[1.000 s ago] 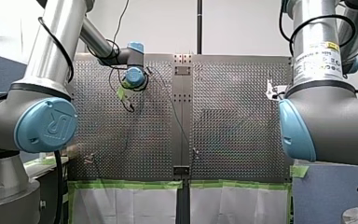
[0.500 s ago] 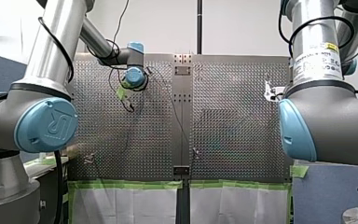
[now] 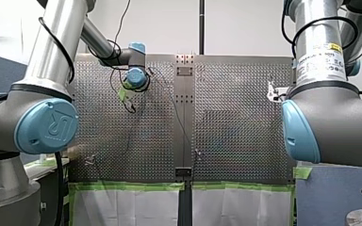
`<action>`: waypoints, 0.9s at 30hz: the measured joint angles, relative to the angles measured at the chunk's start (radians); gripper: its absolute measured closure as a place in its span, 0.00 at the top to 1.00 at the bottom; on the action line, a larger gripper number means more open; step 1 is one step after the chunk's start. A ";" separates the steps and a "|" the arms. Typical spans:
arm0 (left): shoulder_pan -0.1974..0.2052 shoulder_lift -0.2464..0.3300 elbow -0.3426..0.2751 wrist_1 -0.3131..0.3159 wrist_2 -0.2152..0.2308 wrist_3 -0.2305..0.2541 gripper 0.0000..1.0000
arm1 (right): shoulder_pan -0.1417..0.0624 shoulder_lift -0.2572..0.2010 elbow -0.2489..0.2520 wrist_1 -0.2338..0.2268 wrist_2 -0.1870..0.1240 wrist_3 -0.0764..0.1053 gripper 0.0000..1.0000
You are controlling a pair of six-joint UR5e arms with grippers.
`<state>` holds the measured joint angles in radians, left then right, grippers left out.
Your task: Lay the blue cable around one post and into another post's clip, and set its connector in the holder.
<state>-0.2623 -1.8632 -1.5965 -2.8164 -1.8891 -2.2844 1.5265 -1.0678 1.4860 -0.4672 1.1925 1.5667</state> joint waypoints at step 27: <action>-0.001 0.000 0.000 0.001 0.003 0.005 1.00 | 0.002 0.013 0.000 -0.037 0.008 0.035 0.40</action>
<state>-0.2635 -1.8635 -1.5965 -2.8150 -1.8860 -2.2794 1.5283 -1.0549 1.4861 -0.5038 1.2005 1.6012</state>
